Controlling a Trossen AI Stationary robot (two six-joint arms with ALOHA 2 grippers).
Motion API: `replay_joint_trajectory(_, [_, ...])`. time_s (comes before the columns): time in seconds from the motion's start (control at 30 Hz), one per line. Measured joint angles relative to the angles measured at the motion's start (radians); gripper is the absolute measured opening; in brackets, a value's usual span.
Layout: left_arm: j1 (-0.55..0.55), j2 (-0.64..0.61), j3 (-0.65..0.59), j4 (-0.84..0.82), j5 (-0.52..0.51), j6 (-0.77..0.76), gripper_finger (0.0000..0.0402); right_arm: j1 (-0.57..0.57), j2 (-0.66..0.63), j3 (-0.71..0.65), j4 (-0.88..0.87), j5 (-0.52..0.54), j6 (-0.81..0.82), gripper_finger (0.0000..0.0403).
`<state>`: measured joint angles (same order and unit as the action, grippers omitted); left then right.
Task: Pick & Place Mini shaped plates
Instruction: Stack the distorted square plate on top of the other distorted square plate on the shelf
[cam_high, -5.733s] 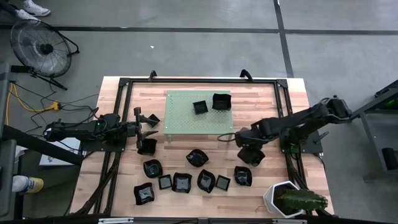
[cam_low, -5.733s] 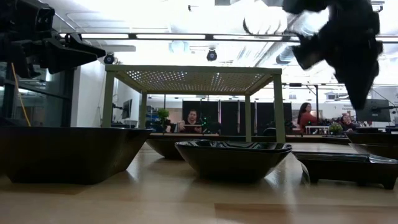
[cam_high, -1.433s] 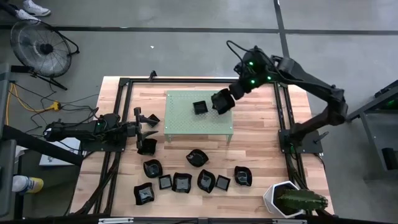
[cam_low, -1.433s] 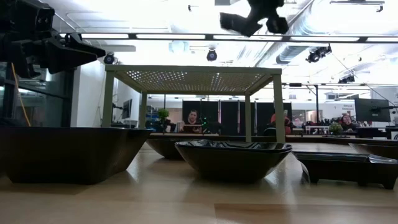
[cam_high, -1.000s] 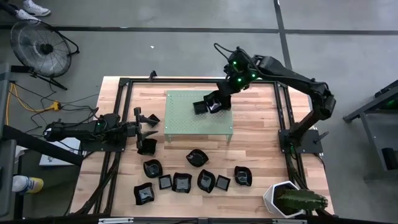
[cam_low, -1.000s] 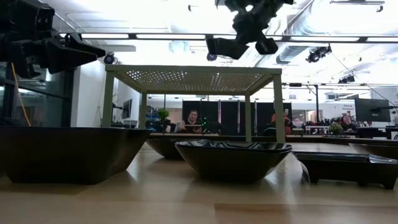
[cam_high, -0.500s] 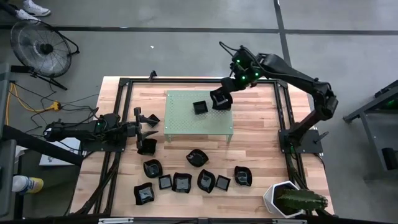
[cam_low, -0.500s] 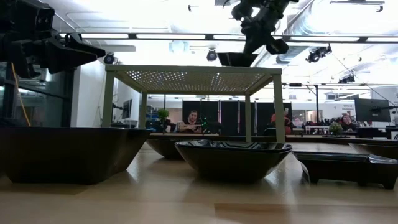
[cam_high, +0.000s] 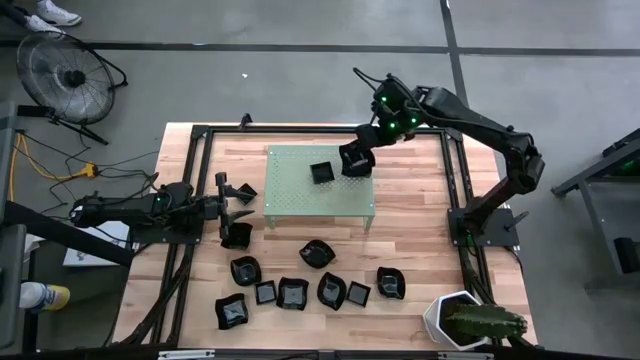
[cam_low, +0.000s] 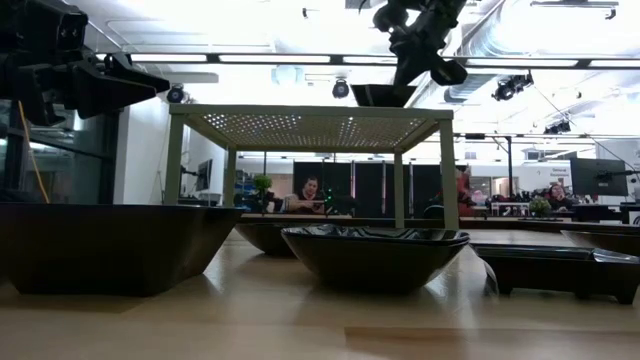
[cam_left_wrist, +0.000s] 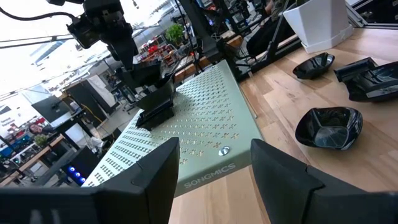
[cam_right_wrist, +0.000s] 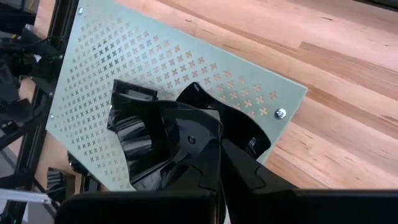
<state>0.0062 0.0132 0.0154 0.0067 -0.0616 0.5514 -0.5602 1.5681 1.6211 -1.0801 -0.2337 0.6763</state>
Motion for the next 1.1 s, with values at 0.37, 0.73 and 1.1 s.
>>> replay_joint_trajectory(0.37, [0.0,0.0,0.0,0.0,0.0,0.0,0.0193,0.03,0.0,0.0,-0.001,0.024,0.056,0.0001])
replay_joint_trajectory(0.73, [0.0,0.0,0.0,0.0,0.0,0.0,0.0193,0.085,0.0,0.0,-0.007,0.122,0.126,0.0001])
replay_joint_trajectory(1.1, [0.0,0.0,0.0,0.0,0.0,0.0,0.0193,0.092,0.0,0.0,-0.008,0.134,0.105,0.0001])
